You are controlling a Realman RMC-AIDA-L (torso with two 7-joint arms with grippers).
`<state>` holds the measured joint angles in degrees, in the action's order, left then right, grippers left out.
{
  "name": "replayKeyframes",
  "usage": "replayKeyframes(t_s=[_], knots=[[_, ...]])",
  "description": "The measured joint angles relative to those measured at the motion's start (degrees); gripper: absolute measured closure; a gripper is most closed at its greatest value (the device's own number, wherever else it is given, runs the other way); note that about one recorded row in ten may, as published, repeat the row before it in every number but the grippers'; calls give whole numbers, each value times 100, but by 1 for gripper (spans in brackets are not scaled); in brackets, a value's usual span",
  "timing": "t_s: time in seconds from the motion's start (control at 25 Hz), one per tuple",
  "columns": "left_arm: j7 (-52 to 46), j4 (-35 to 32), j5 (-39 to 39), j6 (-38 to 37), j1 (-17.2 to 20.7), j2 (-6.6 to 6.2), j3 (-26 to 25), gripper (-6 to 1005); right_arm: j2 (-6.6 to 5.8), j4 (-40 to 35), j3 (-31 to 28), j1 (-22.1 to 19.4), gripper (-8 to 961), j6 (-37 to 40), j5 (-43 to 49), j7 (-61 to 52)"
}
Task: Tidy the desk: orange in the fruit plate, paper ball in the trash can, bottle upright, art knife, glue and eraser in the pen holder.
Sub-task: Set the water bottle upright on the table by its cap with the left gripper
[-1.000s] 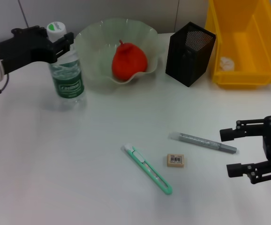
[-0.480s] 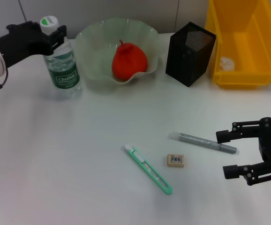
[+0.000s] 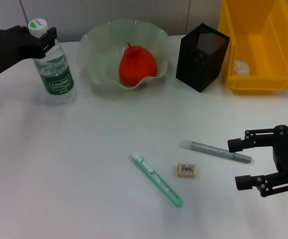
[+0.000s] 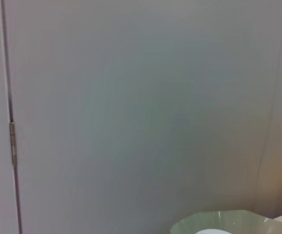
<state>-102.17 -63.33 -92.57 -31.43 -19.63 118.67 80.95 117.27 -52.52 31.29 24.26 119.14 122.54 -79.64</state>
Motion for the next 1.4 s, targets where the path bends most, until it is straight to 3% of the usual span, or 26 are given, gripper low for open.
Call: replayKeyframes(t_s=[1.2, 1.4], knots=[[87, 292, 75, -103, -13, 4, 101, 387, 13, 35, 9, 66, 175, -13, 8, 10], [96, 202, 152, -263, 29, -7, 54, 181, 10, 39, 10, 70, 175, -13, 11, 10]])
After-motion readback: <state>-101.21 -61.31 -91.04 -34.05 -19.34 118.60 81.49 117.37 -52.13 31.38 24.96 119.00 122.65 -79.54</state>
